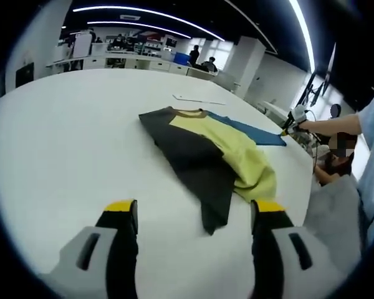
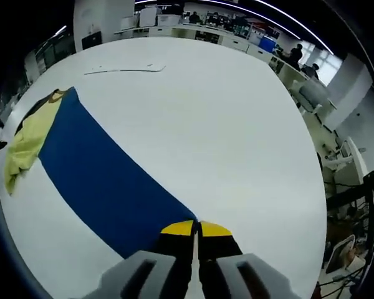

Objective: Fold the garment on the visible template until the final outline fits inside the template.

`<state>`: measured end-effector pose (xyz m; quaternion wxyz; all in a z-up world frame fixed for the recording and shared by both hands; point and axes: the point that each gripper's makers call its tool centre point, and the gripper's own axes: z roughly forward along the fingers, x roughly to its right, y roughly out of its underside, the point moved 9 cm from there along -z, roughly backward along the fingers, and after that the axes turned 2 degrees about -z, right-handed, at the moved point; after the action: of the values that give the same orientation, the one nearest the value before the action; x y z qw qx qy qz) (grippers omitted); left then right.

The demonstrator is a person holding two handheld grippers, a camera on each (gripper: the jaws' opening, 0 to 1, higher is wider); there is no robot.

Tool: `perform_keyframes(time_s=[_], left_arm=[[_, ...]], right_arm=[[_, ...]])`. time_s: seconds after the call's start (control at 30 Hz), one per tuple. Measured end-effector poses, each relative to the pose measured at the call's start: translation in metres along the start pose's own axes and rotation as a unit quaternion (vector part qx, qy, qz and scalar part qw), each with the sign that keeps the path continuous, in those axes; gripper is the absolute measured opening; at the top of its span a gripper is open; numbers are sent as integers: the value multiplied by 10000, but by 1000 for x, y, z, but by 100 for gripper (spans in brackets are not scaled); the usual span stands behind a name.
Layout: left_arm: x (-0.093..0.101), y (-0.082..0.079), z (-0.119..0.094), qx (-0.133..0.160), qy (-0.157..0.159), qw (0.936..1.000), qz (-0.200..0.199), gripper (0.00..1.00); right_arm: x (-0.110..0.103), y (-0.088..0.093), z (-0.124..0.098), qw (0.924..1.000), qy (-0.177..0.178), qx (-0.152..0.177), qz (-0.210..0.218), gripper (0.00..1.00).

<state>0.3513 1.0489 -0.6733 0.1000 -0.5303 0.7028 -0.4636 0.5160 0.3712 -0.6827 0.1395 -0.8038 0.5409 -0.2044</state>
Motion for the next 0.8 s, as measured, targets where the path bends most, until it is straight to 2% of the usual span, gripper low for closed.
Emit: perform_keyframes(time_s=[0.27, 0.4, 0.53, 0.7, 0.73, 0.8], left_arm=[[0, 1, 2, -22, 4, 10000, -39, 71], [-2, 0, 0, 14, -23, 10000, -59, 71], [-2, 2, -1, 31, -32, 10000, -76, 71], [-1, 3, -2, 47, -5, 9999, -104, 71], [-1, 3, -2, 48, 4, 9999, -105, 71], [0, 3, -2, 54, 23, 9999, -97, 71]], right_arm=[[4, 2, 4, 10000, 21, -22, 45, 0], [5, 5, 2, 9997, 2, 0, 241, 0], [3, 6, -3, 9994, -20, 145, 321, 0], [-4, 8, -12, 9982, -146, 390, 441, 16], [-8, 8, -13, 9969, -242, 602, 453, 19], [-12, 10, -17, 9953, -395, 709, 524, 27]])
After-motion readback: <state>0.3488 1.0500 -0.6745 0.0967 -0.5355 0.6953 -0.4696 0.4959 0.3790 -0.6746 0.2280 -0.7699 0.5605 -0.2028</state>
